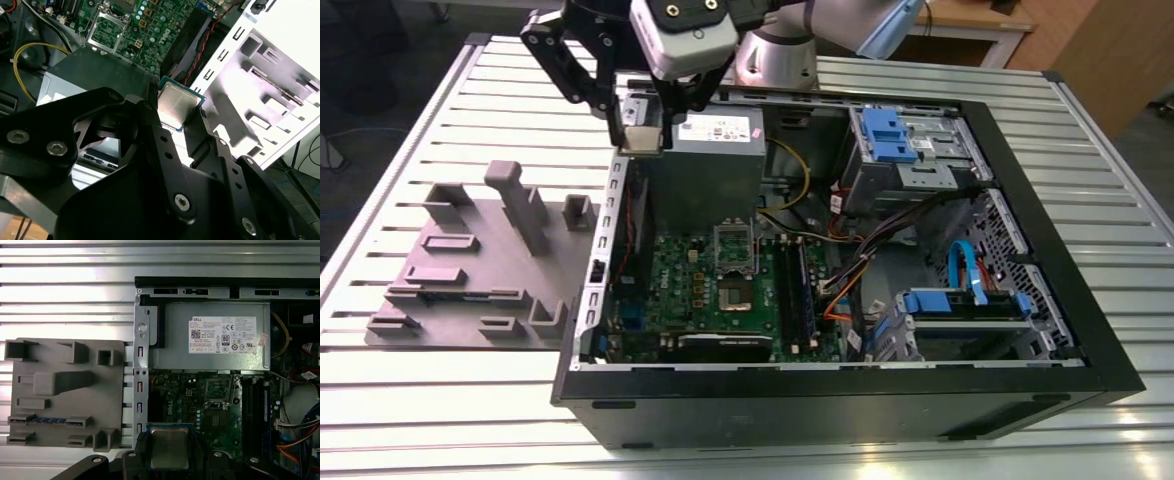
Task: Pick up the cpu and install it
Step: 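Pick up the cpu and move it towards the insertion slot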
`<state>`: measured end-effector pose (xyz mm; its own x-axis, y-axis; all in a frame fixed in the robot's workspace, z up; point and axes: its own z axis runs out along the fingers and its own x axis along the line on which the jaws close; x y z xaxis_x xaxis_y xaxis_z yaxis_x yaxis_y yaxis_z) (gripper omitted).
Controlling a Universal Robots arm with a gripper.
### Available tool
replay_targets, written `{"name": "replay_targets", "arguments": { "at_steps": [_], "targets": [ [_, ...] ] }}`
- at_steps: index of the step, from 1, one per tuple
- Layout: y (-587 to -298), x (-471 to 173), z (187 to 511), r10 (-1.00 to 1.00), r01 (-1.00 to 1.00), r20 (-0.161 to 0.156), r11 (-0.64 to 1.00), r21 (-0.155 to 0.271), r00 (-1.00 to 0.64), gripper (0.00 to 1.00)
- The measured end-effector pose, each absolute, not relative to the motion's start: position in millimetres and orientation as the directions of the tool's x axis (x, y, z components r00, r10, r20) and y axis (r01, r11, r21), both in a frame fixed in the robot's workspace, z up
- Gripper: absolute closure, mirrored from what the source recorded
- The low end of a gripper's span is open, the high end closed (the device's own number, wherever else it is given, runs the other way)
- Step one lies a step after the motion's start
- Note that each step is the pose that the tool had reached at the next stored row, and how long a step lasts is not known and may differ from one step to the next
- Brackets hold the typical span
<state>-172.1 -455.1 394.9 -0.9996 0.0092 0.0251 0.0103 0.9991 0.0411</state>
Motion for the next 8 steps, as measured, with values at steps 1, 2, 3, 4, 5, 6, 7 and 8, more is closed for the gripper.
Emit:
{"name": "replay_targets", "arguments": {
  "at_steps": [1, 2, 3, 4, 5, 6, 7, 8],
  "targets": [
    [-455.0, -171.5, 394.9, 0.009, 0.010, 0.025, 0.999, 0.041, -1.000, 0.55],
    [-455.1, -170.9, 394.9, 0.009, 0.010, 0.025, 0.999, 0.041, -1.000, 0.55],
    [-455.1, -170.4, 394.9, 0.009, 0.010, 0.025, 0.999, 0.041, -1.000, 0.55],
    [-455.1, -169.9, 394.9, 0.009, 0.010, 0.025, 0.999, 0.041, -1.000, 0.55],
    [-455.1, -169.5, 394.9, 0.009, 0.010, 0.025, 0.999, 0.041, -1.000, 0.55],
    [-455.1, -169.2, 394.9, 0.009, 0.010, 0.025, 0.999, 0.041, -1.000, 0.55],
    [-455.0, -168.8, 394.9, 0.009, 0.010, 0.025, 0.999, 0.041, -1.000, 0.55],
    [-455.0, -168.4, 394.9, 0.009, 0.010, 0.025, 0.999, 0.041, -1.000, 0.55]
  ]
}}
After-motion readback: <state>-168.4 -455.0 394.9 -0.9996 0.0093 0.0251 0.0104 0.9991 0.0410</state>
